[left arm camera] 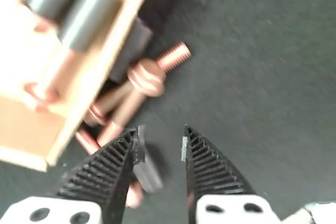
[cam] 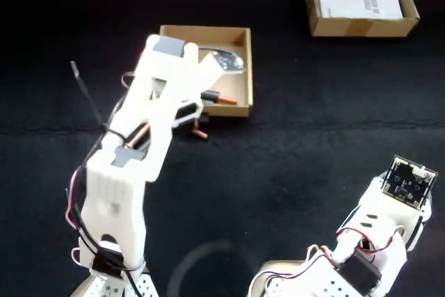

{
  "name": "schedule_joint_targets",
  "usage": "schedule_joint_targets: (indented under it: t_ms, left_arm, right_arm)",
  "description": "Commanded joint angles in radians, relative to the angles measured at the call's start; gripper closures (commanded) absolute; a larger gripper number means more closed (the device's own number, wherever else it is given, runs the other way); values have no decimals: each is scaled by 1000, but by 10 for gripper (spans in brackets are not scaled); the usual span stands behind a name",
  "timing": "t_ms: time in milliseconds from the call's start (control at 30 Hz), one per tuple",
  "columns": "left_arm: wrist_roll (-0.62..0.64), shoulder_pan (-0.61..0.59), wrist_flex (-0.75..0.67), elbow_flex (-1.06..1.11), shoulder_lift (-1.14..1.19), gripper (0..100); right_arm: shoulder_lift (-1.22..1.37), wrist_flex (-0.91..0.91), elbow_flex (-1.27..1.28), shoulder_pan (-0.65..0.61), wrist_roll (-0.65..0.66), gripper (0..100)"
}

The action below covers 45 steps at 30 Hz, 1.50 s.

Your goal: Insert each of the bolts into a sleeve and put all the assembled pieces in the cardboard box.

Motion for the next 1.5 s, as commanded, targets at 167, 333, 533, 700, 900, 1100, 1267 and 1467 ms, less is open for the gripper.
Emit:
schedule_joint_targets:
  t_ms: [167,333,533,700,900,1100,1267,1467]
  left_arm:
    - [-49,-19,9,-323,237,877]
    - [-49,-18,9,-341,297,883]
    - [-43,-18,26,-338,309,987]
    - [-43,-7,26,-280,305,992]
    - [9,-1,26,-254,285,991]
    - [74,1,31,-179,91,969]
    - [74,21,31,59,-174,873]
    - [20,68,29,360,-463,876]
  right_arm:
    - [-10,-148,93,-50,63,991]
    - [-10,-191,125,-50,63,991]
    - [-10,-191,128,-42,60,991]
    - [-10,-191,128,-41,61,991]
    - [-10,-186,130,-41,61,991]
    - [-10,-186,119,-42,63,991]
    - [-8,-186,120,-42,63,991]
    - [-8,-185,127,-41,63,991]
